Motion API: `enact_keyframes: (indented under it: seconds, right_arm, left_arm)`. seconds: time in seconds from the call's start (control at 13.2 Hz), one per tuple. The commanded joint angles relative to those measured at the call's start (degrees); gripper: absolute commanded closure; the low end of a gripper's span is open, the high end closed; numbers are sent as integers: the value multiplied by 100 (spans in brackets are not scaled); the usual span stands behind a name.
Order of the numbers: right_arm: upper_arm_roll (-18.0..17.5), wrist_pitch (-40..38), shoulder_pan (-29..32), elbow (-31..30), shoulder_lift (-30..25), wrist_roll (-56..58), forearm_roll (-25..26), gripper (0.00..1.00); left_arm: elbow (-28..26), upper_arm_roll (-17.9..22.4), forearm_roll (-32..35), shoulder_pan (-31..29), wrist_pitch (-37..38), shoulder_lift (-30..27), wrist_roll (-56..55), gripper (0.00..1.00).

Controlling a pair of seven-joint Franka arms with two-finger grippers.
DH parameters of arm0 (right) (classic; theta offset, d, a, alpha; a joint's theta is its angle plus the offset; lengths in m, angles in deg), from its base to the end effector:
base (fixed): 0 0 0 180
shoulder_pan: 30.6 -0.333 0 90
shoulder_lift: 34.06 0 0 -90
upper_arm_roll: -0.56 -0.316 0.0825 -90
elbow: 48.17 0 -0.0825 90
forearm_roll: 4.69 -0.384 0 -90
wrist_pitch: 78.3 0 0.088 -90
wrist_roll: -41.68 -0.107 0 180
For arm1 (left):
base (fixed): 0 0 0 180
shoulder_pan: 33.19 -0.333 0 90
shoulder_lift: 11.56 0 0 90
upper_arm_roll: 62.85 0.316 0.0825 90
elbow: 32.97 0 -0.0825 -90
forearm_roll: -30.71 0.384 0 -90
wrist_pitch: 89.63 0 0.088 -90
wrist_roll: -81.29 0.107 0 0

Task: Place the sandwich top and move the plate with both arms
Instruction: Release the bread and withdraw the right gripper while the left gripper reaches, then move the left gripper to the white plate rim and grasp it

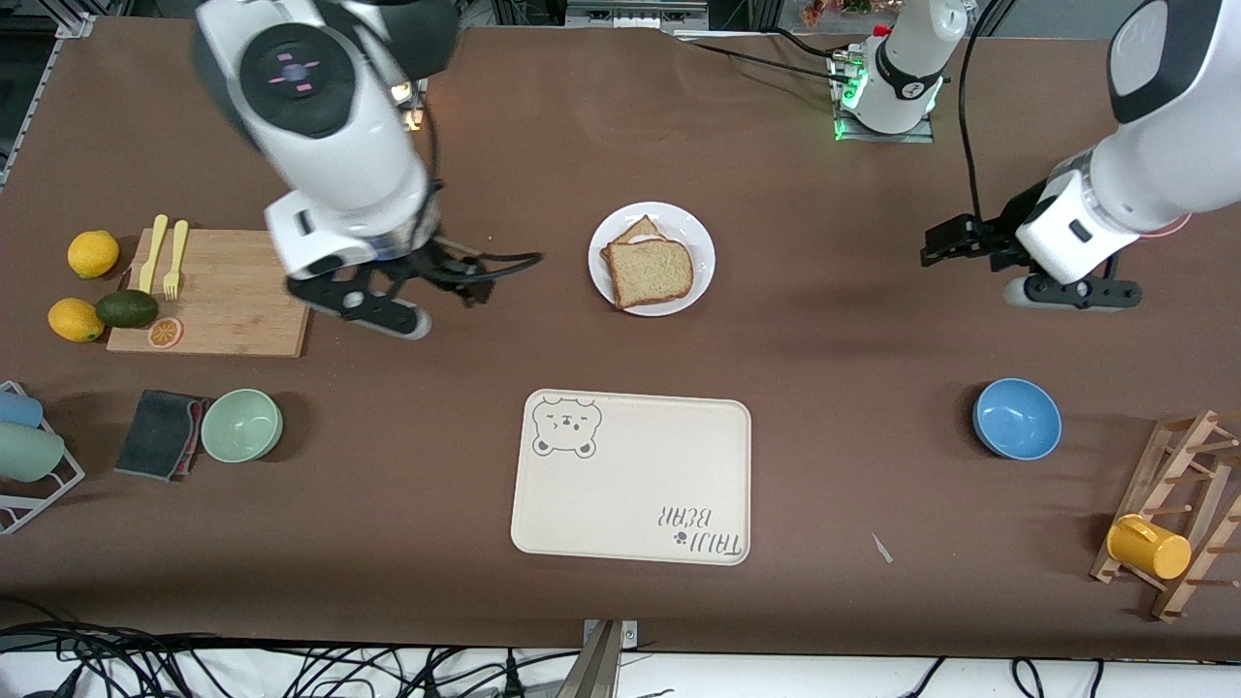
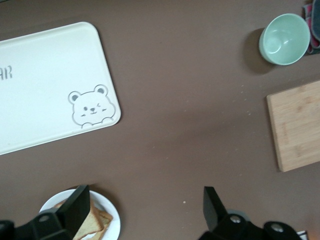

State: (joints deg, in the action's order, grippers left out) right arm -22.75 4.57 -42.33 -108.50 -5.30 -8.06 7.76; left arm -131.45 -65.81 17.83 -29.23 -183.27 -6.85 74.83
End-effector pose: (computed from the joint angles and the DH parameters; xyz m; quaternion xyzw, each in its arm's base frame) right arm 0.6072 0.3030 0.5604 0.9869 -0.1563 -0.0199 0.0339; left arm 0.5637 -0.0903 0.5164 0.9901 0.0123 -0.0953 0.1027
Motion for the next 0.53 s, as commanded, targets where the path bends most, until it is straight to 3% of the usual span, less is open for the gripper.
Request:
enact_keyframes:
  seconds: [0.0, 0.15, 0.3, 0.45]
  right_arm:
    - [10, 1, 574, -321, -204, 560, -418, 0]
    - [342, 149, 734, -722, -536, 1322, -445, 0]
    - [807, 893, 778, -1801, -1237, 1756, -672, 0]
    - [1055, 1440, 917, -2760, -1898, 1958, -779, 0]
  left_arm:
    - [31, 24, -434, 26, 30, 371, 110, 0]
    - [31, 15, -889, 43, -75, 749, 119, 0]
    - [-30, -20, -1478, 52, -329, 1127, 119, 0]
    - [-31, -160, -1989, 78, -453, 1531, 154, 0]
